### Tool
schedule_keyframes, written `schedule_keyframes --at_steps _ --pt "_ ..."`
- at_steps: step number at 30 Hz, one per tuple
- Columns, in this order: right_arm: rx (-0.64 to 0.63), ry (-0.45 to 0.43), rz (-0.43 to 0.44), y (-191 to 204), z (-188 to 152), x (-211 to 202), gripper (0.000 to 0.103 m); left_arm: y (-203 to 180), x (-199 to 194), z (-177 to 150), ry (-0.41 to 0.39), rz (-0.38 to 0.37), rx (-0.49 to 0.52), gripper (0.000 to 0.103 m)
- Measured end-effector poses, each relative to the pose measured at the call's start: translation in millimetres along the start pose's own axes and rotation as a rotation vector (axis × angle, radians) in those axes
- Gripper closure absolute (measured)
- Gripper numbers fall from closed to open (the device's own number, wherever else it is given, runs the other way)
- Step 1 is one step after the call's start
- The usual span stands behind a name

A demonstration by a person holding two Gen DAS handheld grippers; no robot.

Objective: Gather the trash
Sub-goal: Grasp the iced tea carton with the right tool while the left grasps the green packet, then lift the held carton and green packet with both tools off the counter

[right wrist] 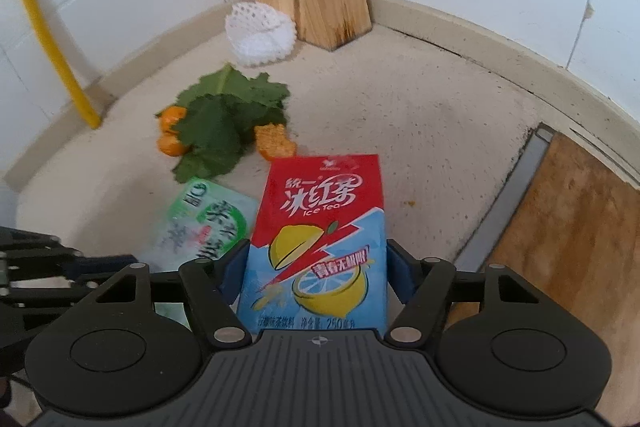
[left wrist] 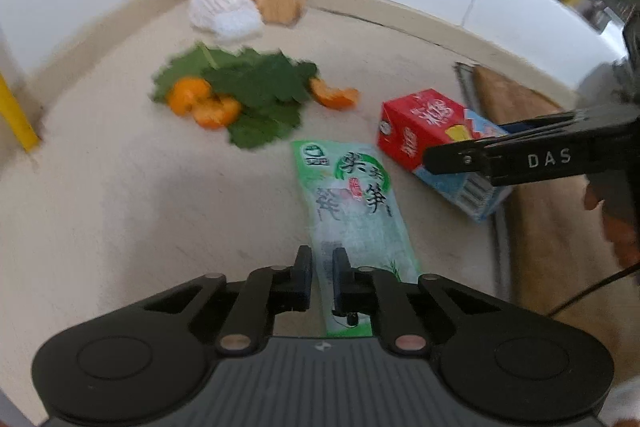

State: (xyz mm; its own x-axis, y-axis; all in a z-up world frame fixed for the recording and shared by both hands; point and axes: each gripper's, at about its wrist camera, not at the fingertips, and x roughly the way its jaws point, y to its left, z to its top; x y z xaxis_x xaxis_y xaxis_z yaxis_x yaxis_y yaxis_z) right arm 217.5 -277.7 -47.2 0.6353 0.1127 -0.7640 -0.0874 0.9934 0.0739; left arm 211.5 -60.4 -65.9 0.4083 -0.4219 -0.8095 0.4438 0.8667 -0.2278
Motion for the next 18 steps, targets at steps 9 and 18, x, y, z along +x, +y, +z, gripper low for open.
schedule_keyframes --at_steps 9,18 --pt "0.025 -0.001 0.033 -6 -14 -14 0.028 24 -9 -7 -0.001 -0.135 -0.106 0.064" --pt "0.005 0.033 0.053 -10 -27 -10 0.023 28 12 -4 0.04 -0.416 -0.205 0.059"
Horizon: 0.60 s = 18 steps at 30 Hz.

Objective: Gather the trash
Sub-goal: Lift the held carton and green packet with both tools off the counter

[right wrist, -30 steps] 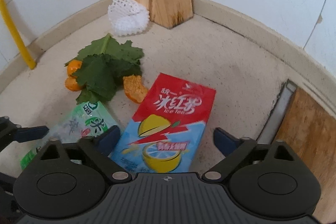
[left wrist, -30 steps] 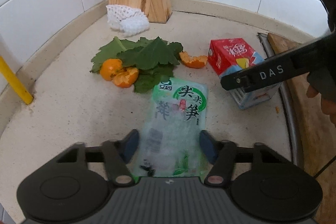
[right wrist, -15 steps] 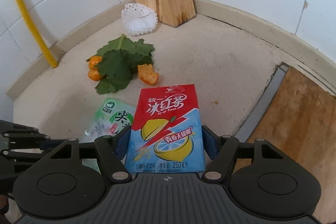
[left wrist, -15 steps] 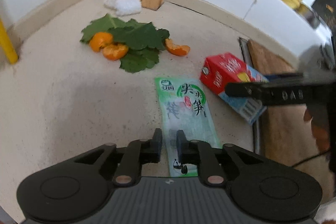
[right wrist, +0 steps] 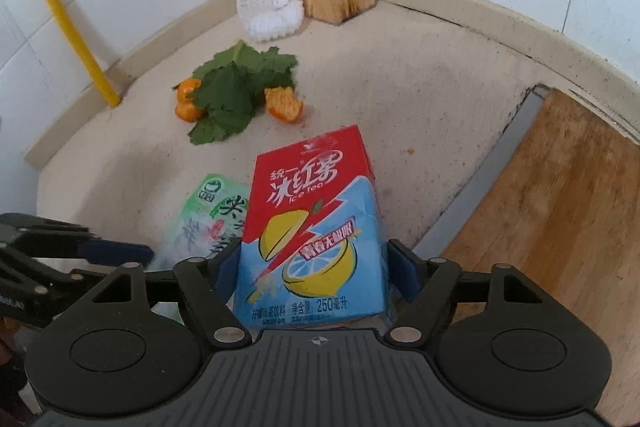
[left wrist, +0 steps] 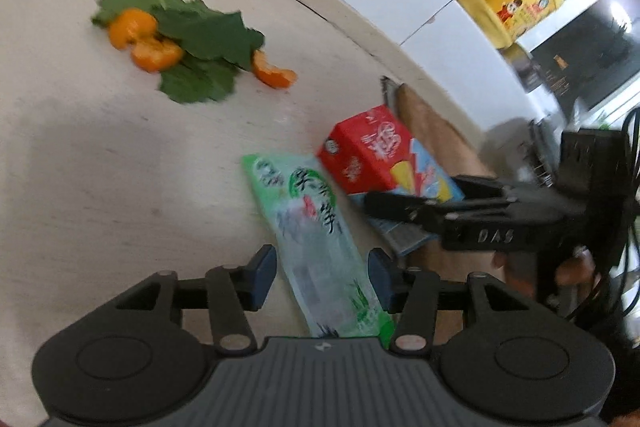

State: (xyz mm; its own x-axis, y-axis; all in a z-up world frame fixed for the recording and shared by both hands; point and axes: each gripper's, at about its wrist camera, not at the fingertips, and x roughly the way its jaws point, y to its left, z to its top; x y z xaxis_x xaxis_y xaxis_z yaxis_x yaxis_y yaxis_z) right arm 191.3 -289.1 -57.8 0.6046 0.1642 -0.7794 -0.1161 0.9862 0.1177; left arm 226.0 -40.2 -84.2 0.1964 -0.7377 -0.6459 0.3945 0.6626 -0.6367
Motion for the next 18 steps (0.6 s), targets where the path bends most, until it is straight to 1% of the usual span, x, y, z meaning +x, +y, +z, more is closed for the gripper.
schedule_keyframes --at_steps 3,4,6,7,8,10,12,16,18 --pt "-0.008 0.001 0.001 1 0 0 0.023 0 6 4 -0.009 -0.031 -0.029 0.058" --pt "-0.007 -0.001 0.0 0 0 -1 0.023 2 9 4 -0.005 -0.054 -0.049 0.058" --pt "0.009 -0.011 -0.001 -4 0 -1 0.023 5 19 5 0.026 -0.13 -0.114 0.059" --pt "0.02 -0.017 0.007 -5 -1 -2 0.024 3 24 4 0.038 -0.156 -0.127 0.059" --pt "0.026 -0.02 0.019 -6 -2 -1 0.024 0 27 2 0.042 -0.166 -0.124 0.06" --pt "0.032 -0.012 0.043 -4 -3 1 0.024 -6 30 1 0.038 -0.16 -0.105 0.06" --pt "0.037 -0.027 0.032 -4 -5 0 0.024 -10 32 1 0.059 -0.167 -0.093 0.06" --pt "0.105 -0.024 0.086 -16 -3 -2 0.024 -24 42 -9 0.109 -0.208 -0.059 0.06" --pt "0.138 -0.024 0.113 -21 -4 -1 0.024 -32 48 -13 0.121 -0.212 -0.046 0.063"
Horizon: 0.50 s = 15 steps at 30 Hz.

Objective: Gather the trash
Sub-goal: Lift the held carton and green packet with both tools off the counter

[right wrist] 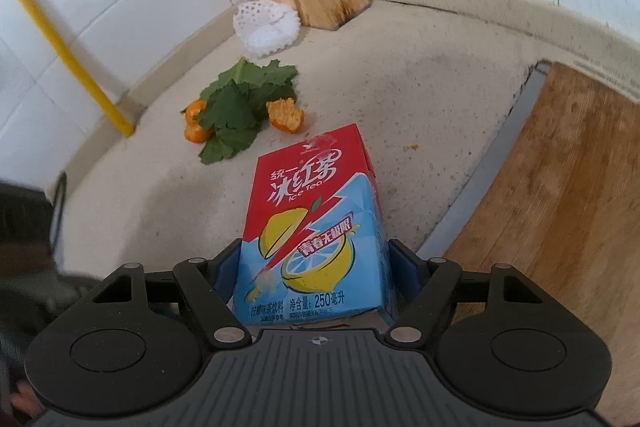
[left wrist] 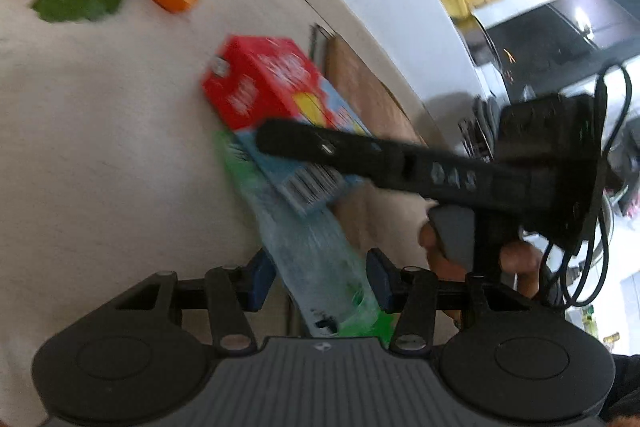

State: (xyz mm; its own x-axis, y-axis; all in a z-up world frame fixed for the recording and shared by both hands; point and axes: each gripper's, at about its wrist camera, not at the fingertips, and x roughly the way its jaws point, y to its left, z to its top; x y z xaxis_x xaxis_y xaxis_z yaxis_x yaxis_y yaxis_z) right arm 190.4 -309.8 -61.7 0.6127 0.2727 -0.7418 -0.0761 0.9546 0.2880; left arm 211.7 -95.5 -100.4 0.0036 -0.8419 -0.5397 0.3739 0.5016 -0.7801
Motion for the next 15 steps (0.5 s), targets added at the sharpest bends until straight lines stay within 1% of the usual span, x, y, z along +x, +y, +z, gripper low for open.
schedule_keyframes --at_steps 1,2,3,4,5,6,7,10,12,14,15 --pt "0.014 -0.004 0.015 -3 0 0 0.024 -4 4 0 0.007 0.011 0.008 0.068" --pt "0.02 -0.005 0.021 -3 0 1 0.024 -7 7 0 0.01 0.026 0.015 0.071" --pt "0.021 -0.002 0.02 -3 0 1 0.024 -11 8 -1 0.0 0.044 0.022 0.072" --pt "0.021 0.0 0.017 -2 0 2 0.024 -14 9 0 -0.007 0.069 0.024 0.077" --pt "0.016 0.003 0.014 -1 0 2 0.024 -15 9 -1 -0.013 0.097 0.021 0.084" --pt "0.019 0.003 0.013 -1 0 2 0.024 -16 7 -1 -0.023 0.116 0.02 0.086" --pt "0.025 -0.001 0.011 -1 1 1 0.024 -18 4 -2 -0.04 0.132 0.023 0.09" --pt "0.023 -0.056 -0.029 -2 3 -11 0.024 -28 -5 -6 -0.077 0.202 0.07 0.094" --pt "0.022 -0.098 -0.044 -2 4 -21 0.024 -39 -10 -9 -0.105 0.283 0.129 0.097" --pt "0.034 -0.125 -0.04 -2 5 -28 0.024 -52 -14 -13 -0.135 0.384 0.213 0.097" --pt "0.036 -0.138 -0.044 -2 5 -32 0.024 -56 -17 -15 -0.146 0.41 0.236 0.097"
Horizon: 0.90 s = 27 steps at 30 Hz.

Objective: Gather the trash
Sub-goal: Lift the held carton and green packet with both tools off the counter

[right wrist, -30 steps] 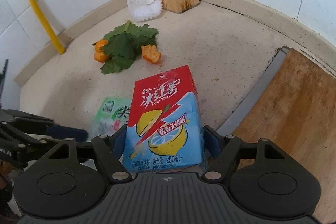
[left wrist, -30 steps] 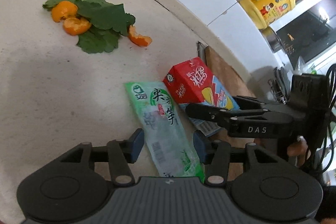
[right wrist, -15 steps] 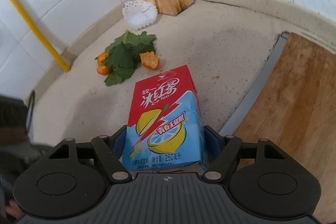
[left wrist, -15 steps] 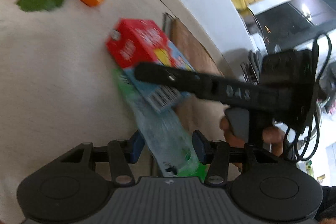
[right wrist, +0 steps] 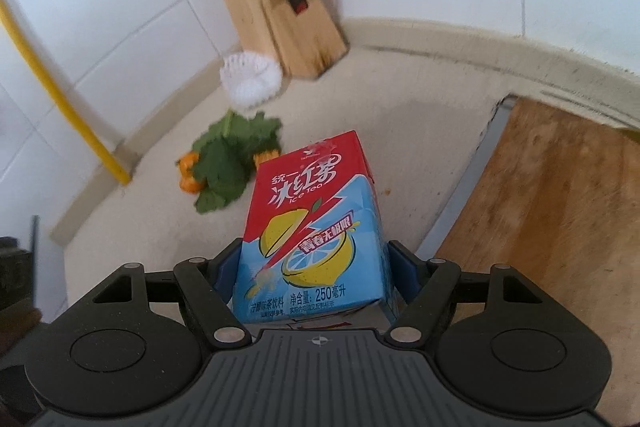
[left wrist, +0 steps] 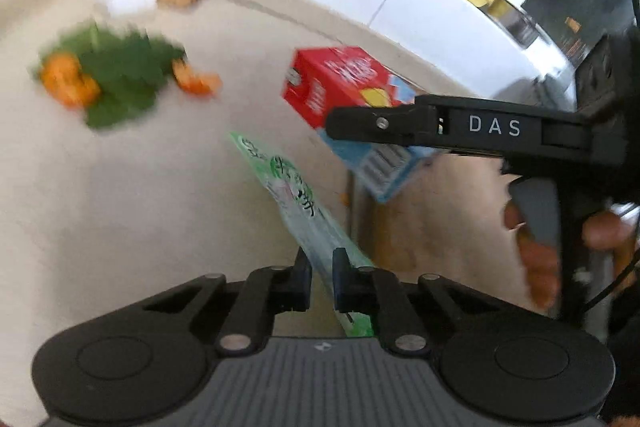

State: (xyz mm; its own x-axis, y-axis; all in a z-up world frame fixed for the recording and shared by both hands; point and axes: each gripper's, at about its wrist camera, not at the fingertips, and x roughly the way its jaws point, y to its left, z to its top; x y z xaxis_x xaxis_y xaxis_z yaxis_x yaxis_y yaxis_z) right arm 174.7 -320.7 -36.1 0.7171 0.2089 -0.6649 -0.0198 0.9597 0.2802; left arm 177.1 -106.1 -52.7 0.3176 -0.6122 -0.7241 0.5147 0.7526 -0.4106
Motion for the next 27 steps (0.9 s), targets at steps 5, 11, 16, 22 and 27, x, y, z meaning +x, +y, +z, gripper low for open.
schedule_keyframes --at_steps 5,11,16,22,27 --pt "-0.012 -0.031 -0.023 4 -3 -11 0.024 -2 -14 -4 -0.038 0.039 0.022 0.098" --pt "-0.02 -0.038 -0.01 11 -8 -21 0.024 -10 -25 -8 -0.082 0.094 0.043 0.101" --pt "-0.043 -0.048 -0.019 22 -12 -26 0.024 -13 -33 -12 -0.111 0.136 0.069 0.102" --pt "-0.074 -0.03 -0.041 31 -20 -24 0.024 -15 -26 -20 -0.076 0.183 0.122 0.102" --pt "-0.068 -0.018 -0.052 28 -24 -20 0.024 -18 -12 -26 -0.037 0.219 0.163 0.102"
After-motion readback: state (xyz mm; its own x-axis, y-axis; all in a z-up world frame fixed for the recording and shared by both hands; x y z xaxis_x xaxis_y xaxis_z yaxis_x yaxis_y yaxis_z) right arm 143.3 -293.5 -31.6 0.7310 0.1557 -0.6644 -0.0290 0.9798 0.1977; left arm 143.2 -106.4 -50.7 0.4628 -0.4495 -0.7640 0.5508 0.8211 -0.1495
